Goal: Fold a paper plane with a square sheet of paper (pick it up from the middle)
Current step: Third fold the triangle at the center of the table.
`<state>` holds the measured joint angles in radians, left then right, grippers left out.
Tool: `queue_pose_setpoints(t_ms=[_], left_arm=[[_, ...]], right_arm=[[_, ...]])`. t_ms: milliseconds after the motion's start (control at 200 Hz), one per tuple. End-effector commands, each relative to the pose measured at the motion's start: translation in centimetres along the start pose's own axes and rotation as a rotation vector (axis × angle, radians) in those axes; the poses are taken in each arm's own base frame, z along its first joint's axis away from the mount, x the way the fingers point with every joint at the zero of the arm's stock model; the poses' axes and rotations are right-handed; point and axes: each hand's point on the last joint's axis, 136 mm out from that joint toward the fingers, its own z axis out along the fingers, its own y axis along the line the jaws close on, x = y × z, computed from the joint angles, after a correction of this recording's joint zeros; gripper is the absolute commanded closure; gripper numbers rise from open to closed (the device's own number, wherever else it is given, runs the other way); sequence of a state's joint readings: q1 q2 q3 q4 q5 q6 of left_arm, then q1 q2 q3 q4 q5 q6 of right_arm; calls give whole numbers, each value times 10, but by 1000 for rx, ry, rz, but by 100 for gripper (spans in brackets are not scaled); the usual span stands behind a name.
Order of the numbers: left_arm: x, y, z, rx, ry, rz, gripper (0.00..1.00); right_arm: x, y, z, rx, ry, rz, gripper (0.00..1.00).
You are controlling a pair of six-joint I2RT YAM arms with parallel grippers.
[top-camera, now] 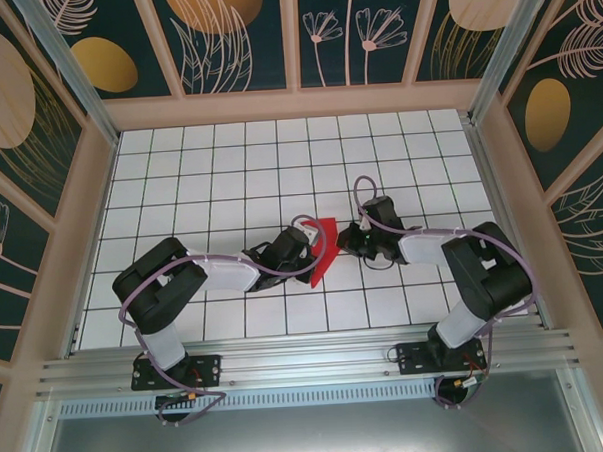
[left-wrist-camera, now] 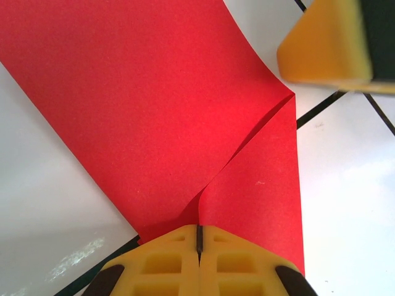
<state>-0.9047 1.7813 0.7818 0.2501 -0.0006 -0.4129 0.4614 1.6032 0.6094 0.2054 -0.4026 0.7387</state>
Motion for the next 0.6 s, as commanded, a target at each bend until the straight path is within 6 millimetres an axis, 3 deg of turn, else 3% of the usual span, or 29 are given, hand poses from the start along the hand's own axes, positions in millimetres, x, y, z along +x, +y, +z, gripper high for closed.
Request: queue_pose_setpoints(t_ms=[0,130,255,330,375,480,595], left_arm=[[14,4,4,-10,58,-6,100],[12,3,2,-10,56,-6,99],[2,1,-5,-13,37,-26,92],[-15,-5,-16,-8,-1,-43,84],[-33,-8,-29,-13,-46,-54,72],[-62,-13,-51,-30,-104,-70,56],[-82,-16,-71,-44,-149,-90,54]], right_arm=[[11,-15,8,13,34,22,90],[14,-30,10,77,40,34,90],[5,-13,1,53,16,2,90],[-4,1,-11,36,-13,-27,88],[-9,9,-18,25,-35,-47,87],[-15,19,-35,26,-78,-74,84],[-14,18,-49,32,-108,-75,81]])
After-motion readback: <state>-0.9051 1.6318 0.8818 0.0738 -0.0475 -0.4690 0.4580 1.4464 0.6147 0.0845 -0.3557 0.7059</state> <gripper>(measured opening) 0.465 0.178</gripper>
